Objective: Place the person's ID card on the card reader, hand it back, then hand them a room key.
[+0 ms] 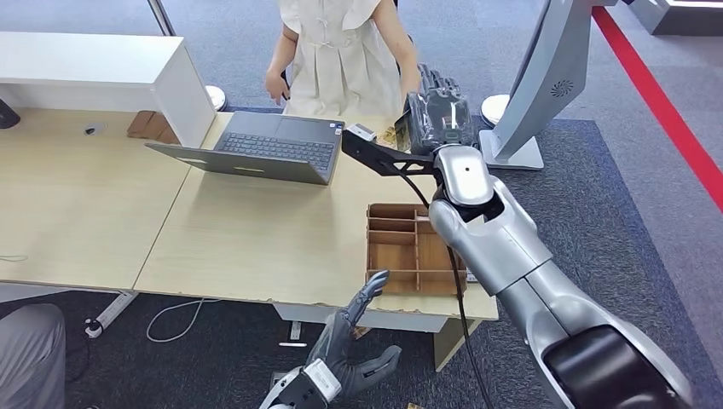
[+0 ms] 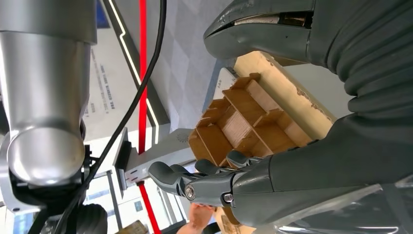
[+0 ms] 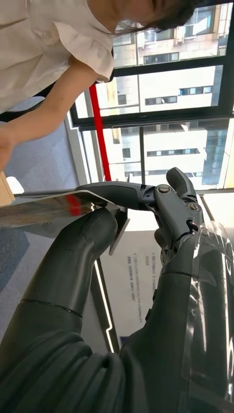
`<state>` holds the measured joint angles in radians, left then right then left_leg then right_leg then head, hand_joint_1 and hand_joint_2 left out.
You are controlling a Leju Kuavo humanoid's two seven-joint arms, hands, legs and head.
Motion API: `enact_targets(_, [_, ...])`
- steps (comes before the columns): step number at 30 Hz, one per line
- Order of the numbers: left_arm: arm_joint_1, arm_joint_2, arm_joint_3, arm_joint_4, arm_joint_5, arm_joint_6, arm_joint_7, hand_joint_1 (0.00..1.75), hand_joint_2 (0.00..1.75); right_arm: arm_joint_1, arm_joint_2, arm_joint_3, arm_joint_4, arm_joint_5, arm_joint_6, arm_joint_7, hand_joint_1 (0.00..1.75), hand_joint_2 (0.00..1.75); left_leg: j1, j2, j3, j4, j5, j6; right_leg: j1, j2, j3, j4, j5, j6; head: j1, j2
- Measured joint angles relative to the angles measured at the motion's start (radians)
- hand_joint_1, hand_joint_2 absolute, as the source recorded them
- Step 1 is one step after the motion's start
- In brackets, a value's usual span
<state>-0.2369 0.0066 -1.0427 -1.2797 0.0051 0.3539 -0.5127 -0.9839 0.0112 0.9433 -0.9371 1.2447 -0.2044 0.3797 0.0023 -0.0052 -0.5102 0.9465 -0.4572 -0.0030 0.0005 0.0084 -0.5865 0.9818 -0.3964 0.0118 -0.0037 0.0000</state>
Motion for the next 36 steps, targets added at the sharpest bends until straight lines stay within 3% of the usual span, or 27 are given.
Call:
enact_targets(10, [-0.013, -0.008, -0.014, 0.027, 0.011, -0.015, -0.01, 0.0, 1.75, -0.021, 0.034, 0.016, 0.073, -0.001, 0.008, -0.005, 1.75, 1.75, -0.001, 0.0, 0.0, 0.0, 0.0, 0.0, -0.001, 0.0, 0.0, -0.001, 0.0, 0.0, 0.0, 0.0])
enact_targets(36, [-0.03, -0.015, -0.037, 0.061, 0.037, -0.014, -0.029, 0.0, 1.75, -0.023, 0.013, 0.023, 0.109, 0.001, 0.041, 0.023, 1.75, 1.75, -0.001, 0.0, 0.001, 0.0, 0.0, 0.0, -0.001, 0.0, 0.0, -0.001, 0.0, 0.0, 0.0, 0.0])
